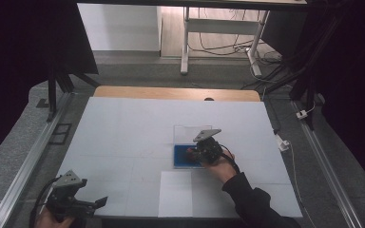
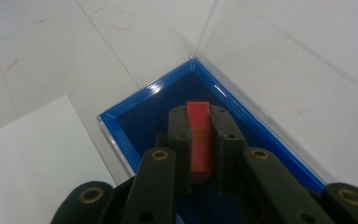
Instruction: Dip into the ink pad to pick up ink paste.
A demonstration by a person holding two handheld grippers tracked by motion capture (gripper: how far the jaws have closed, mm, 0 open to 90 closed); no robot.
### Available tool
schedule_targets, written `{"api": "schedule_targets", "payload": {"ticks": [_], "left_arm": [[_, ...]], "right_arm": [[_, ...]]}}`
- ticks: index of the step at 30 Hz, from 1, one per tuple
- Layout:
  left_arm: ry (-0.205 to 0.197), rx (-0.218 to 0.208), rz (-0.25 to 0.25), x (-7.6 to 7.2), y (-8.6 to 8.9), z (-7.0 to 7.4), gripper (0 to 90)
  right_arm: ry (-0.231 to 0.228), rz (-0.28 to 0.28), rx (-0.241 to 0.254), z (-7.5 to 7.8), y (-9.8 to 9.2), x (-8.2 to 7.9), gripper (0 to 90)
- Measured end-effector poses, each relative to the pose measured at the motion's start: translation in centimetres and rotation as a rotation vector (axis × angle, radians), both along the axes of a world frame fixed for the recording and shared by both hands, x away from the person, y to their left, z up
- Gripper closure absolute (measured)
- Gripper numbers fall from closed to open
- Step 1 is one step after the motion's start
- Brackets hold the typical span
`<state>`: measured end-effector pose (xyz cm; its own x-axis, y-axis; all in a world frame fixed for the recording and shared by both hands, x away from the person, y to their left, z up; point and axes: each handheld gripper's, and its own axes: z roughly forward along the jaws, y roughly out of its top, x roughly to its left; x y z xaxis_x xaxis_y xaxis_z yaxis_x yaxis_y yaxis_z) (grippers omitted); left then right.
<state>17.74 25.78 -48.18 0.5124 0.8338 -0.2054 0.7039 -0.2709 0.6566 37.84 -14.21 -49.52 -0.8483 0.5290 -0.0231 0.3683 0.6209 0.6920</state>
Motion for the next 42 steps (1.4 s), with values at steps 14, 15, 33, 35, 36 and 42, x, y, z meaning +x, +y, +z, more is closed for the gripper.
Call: {"api": "schedule_targets", "payload": {"ticks": [14,15,33,35,36,42], "left_arm": [[-0.001,0.002,0.001,0.0,0.0,0.0,0.0],[-0.001,0.002,0.001,0.0,0.0,0.0,0.0],[-0.007,0.0,-0.002,-0.1,0.0,0.0,0.0],[-0.007,0.001,-0.002,-0.1,0.0,0.0,0.0],[-0.007,0.001,-0.002,-0.1,0.0,0.0,0.0],[-0.008,0.0,-0.002,-0.1,0.0,0.0,0.0]], "right_arm": [[0.027,-0.024,0.033,0.1,-0.4,0.2,80.2],[0.028,-0.024,0.031,0.2,-0.4,0.2,80.1],[0.026,0.006,0.079,1.7,-1.5,-0.4,80.1],[0.026,0.007,0.086,1.8,-1.7,-0.6,80.1],[0.027,0.007,0.087,1.9,-1.8,-0.6,80.1],[0.035,0.012,0.102,2.3,-2.3,-1.2,80.1]]}}
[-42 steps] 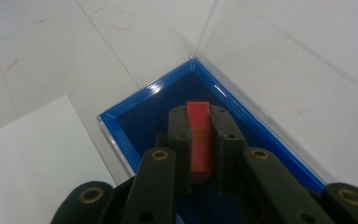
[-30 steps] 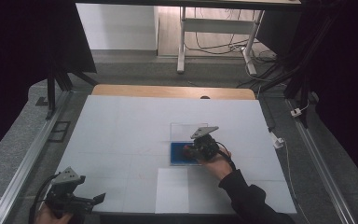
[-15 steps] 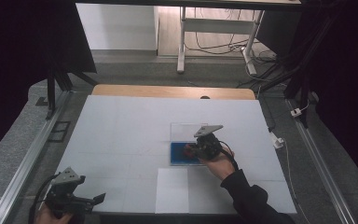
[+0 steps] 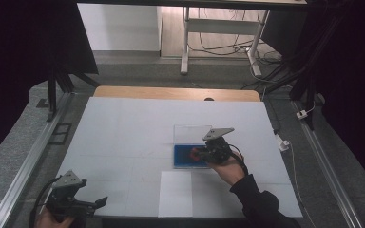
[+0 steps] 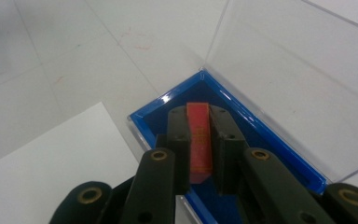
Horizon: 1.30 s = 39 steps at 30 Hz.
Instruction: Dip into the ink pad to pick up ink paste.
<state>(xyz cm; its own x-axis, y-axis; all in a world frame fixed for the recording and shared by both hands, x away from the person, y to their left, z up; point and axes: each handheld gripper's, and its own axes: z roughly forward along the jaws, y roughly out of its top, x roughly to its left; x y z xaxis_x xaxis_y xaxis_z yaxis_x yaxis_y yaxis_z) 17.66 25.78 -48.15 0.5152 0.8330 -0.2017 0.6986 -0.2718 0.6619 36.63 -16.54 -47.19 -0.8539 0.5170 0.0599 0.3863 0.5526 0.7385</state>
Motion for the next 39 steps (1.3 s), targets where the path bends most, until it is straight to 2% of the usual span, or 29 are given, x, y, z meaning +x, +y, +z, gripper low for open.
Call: {"api": "schedule_targets", "payload": {"ticks": [39], "left_arm": [[-0.006,0.006,-0.002,0.0,-0.1,0.1,0.0]], "right_arm": [[0.012,0.073,0.04,2.0,-1.7,-6.1,80.0]]}}
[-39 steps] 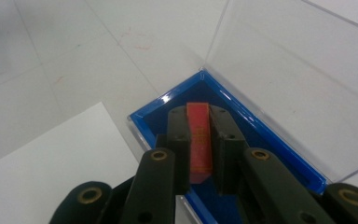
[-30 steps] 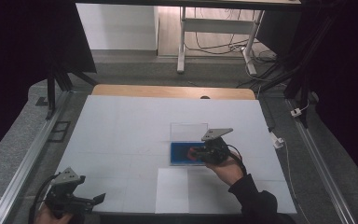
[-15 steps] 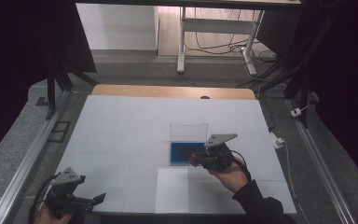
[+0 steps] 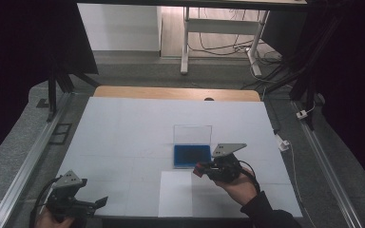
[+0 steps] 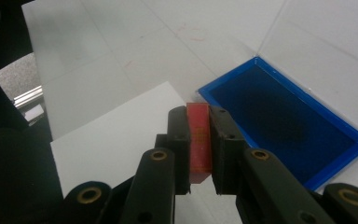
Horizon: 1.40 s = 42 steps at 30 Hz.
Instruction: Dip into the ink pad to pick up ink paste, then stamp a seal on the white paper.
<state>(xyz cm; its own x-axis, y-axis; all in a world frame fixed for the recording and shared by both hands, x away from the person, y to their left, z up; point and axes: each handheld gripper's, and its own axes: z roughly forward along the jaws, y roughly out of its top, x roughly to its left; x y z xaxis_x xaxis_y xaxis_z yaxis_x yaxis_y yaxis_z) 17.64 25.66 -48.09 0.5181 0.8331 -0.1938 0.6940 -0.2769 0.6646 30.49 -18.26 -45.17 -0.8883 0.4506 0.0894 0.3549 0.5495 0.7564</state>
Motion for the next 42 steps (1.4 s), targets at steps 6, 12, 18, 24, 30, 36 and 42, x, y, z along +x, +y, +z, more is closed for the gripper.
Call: {"api": "schedule_targets", "payload": {"ticks": [6,12,18,24,30,36,42], "left_arm": [[0.0,-0.001,0.001,0.0,0.0,0.0,0.0],[-0.001,0.002,-0.002,0.0,0.0,0.0,0.0],[0.002,0.0,-0.001,0.1,0.0,0.0,0.0],[0.002,0.0,-0.001,0.1,0.0,0.0,0.0],[0.002,-0.002,-0.002,0.1,0.0,0.0,0.0],[0.002,-0.003,-0.003,0.1,0.0,0.0,0.0],[0.001,-0.003,-0.004,0.1,0.0,0.0,0.0]], "right_arm": [[-0.006,0.014,-0.008,0.0,0.6,-0.4,80.1],[0.002,0.022,-0.009,-0.3,1.0,-0.5,80.0],[-0.002,0.068,-0.034,-0.5,1.9,-0.9,80.0],[-0.001,0.101,-0.036,-0.9,2.9,-1.2,80.1],[-0.008,0.124,-0.049,-1.4,4.1,-1.3,80.1],[-0.01,0.158,-0.076,-2.3,5.5,-1.5,80.1],[-0.028,0.198,-0.121,-3.2,6.6,-1.7,80.1]]}}
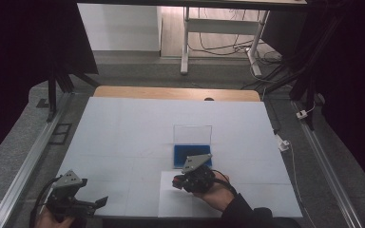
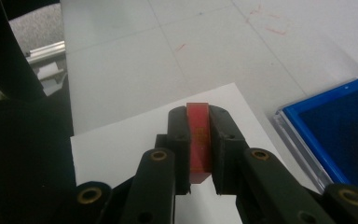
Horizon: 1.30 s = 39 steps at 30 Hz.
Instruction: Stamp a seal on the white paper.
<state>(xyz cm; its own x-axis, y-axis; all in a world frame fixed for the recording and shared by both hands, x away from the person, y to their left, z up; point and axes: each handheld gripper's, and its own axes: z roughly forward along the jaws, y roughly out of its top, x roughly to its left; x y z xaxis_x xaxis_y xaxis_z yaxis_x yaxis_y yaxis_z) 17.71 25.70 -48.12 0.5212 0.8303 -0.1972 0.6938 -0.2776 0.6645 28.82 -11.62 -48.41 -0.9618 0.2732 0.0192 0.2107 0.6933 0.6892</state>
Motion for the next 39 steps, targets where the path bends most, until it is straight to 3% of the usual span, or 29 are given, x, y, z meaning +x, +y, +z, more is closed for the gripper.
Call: {"api": "schedule_targets", "payload": {"ticks": [14,21,24,30,36,38,39], "left_arm": [[0.001,-0.002,-0.002,0.0,0.0,0.0,0.0],[0.004,0.002,-0.002,0.0,0.0,0.0,0.0],[0.006,0.006,-0.002,0.1,-0.1,0.0,0.0],[0.008,0.007,-0.002,0.1,-0.1,0.0,0.0],[0.008,0.008,-0.002,0.1,-0.1,0.0,0.0],[0.007,0.013,-0.003,0.1,-0.2,0.0,0.0],[0.007,0.014,-0.004,0.1,-0.2,0.0,0.0]], "right_arm": [[0.006,0.026,-0.06,-2.0,1.1,0.0,80.2],[0.016,0.009,-0.035,-2.3,0.8,0.0,80.8],[-0.043,0.007,-0.057,-2.3,1.0,-0.8,80.8],[-0.111,0.017,-0.08,-2.3,1.4,-1.6,80.9],[-0.023,0.019,-0.045,-2.4,0.9,-0.5,80.9],[-0.011,0.019,-0.039,-2.4,0.8,-0.3,80.9],[-0.029,0.024,-0.048,-2.4,0.9,-0.5,80.9]]}}
